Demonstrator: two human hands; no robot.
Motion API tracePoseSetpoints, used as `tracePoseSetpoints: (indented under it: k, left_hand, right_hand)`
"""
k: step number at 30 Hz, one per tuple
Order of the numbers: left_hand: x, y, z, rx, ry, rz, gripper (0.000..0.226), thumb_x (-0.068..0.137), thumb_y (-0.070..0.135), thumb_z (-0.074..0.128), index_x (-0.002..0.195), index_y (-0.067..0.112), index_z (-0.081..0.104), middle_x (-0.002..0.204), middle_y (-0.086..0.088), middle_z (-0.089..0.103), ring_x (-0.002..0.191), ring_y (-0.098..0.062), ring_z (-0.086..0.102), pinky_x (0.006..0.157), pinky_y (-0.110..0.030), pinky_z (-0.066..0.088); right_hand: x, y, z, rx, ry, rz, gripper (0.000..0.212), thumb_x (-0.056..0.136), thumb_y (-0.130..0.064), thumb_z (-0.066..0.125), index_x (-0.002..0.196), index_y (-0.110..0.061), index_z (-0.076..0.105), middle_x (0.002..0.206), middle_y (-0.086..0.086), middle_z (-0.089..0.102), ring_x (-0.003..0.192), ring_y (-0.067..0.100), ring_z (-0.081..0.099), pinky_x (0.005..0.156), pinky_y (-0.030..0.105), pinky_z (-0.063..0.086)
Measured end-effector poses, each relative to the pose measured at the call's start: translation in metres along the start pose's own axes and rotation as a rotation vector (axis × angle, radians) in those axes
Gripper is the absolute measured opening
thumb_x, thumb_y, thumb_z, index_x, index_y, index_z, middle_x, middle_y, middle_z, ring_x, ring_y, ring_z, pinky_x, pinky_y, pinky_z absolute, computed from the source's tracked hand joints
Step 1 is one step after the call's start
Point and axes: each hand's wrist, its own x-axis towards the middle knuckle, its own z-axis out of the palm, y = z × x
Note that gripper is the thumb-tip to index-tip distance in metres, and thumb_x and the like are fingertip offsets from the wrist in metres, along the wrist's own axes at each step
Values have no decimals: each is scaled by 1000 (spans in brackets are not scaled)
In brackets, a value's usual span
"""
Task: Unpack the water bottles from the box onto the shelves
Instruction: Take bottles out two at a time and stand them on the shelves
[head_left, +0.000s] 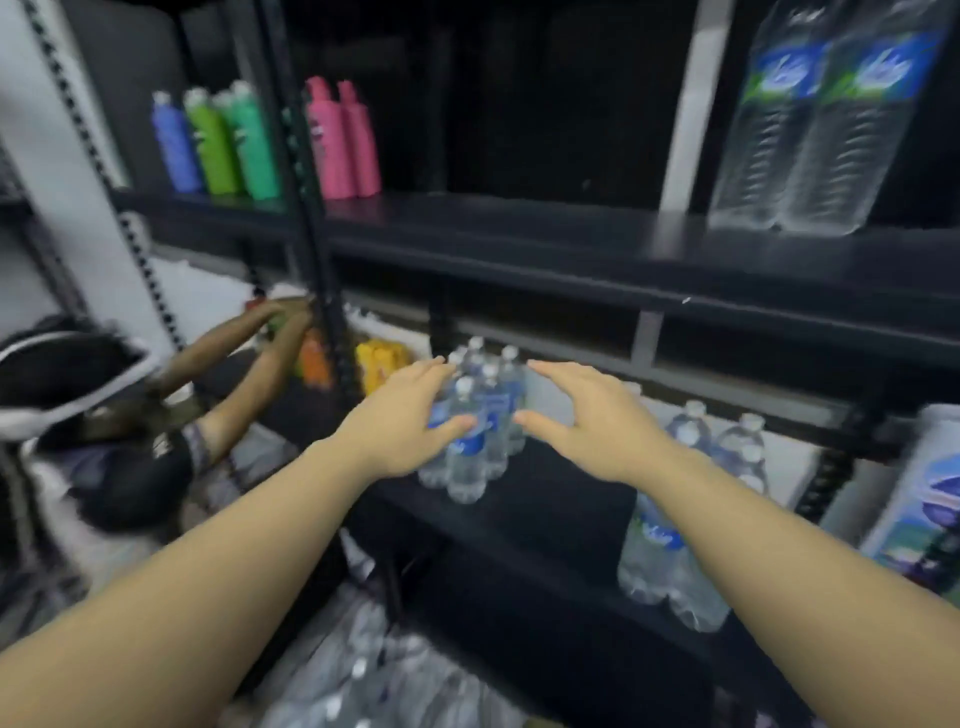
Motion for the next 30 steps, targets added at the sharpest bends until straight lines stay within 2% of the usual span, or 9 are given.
tracePoseSetpoints:
  k: [2,4,7,15,21,24,27,28,30]
  left_hand:
    - [-39,-23,20,6,-29,-71,106,83,87,35,161,17,36,167,-5,38,156,-23,32,127,-42,30]
    - [-78,-43,40,-17,-70,-142,98,89,80,46,161,15,37,165,-8,40,155,-25,34,127,-41,29]
    - [-130,-72,71,-54,-110,-235,83,98,63,59,162,14,36,164,-8,41,152,-27,37,125,-37,29]
    - [-258,-160,152,-240,-209,-472,76,99,59,61,160,19,39,157,-2,47,147,-21,41,119,-32,34]
    - [-361,-237,226,-345,-333,-655,74,99,59,61,158,22,38,160,-4,45,144,-25,46,113,-39,42]
    - [-411,-269,264,-379,-379,-738,68,99,54,63,155,21,43,155,-3,50,141,-24,48,110,-35,41]
    - [-457,-292,306,-431,-400,-850,65,98,51,67,152,18,48,151,-5,55,138,-24,51,108,-33,42]
    - [-470,-298,321,-452,-404,-890,65,98,50,68,151,17,49,149,-6,56,136,-24,54,104,-30,42]
    - [-492,-309,355,-491,-403,-989,67,97,50,70,152,18,48,146,-8,58,130,-24,59,99,-29,44]
  right_hand:
    - [-11,-4,38,45,-61,-6,76,97,-64,60,162,-31,39,165,-8,42,151,16,39,119,35,36]
    - [-24,-11,77,99,-132,-2,77,96,-66,61,161,-33,39,164,-9,43,150,15,40,117,36,41]
    - [-44,-23,133,163,-241,23,77,95,-68,60,161,-36,38,164,-11,42,151,15,37,117,38,41]
    - [-87,-72,279,286,-462,101,76,94,-62,66,159,-29,45,161,-9,45,149,14,41,120,37,40]
    - [-124,-109,397,310,-583,221,70,90,-47,79,150,-16,58,148,2,61,138,18,55,111,20,37]
    - [-144,-119,449,336,-635,248,64,88,-39,84,144,-16,63,132,-9,60,128,10,55,96,5,30]
    - [-161,-119,502,377,-709,282,65,84,-35,88,142,-20,64,126,-15,56,122,5,53,88,-3,30]
    - [-167,-116,520,382,-732,287,66,83,-35,90,142,-20,64,127,-14,56,123,5,52,90,-2,30]
    - [-178,-106,561,379,-799,287,71,81,-38,90,144,-22,62,133,-11,58,127,5,51,98,9,33]
